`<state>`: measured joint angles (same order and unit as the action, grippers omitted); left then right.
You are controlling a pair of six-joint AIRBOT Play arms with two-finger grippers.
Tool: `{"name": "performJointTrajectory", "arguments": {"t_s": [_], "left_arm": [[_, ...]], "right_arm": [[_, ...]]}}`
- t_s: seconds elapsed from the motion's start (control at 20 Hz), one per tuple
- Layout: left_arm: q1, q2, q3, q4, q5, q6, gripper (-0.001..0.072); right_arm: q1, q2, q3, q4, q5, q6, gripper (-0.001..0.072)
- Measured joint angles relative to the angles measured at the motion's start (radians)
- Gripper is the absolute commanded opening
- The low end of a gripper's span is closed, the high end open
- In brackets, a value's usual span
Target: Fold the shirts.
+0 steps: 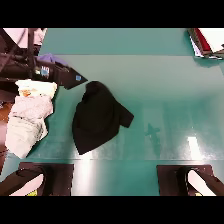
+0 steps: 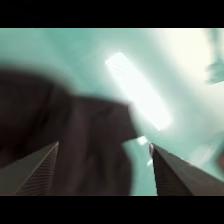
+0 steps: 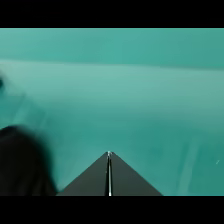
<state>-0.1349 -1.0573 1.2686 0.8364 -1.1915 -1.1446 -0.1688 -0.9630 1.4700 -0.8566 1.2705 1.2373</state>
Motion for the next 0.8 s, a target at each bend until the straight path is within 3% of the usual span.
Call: {"name": "performJointTrajectory", "arguments": {"t_s": [0.3, 0.55, 0.8], "left_arm": [[0.051, 0.001, -0.195, 0.158, -0.063, -0.068, 0.0662], [0.114, 0.001, -0.41, 0.205, 0.046, -0.081, 0.0661], [0.154, -0.067, -0.48, 0.137, 0.137, 0.003, 0.0661]], "right_arm": [[0.0, -0.004, -0.081, -0.001, 0.034, 0.011, 0.002], [0.0, 0.052, -0.229, 0.0, -0.019, 0.013, 0.002], [0.004, 0.064, -0.304, 0.0, -0.035, 0.013, 0.002]]}}
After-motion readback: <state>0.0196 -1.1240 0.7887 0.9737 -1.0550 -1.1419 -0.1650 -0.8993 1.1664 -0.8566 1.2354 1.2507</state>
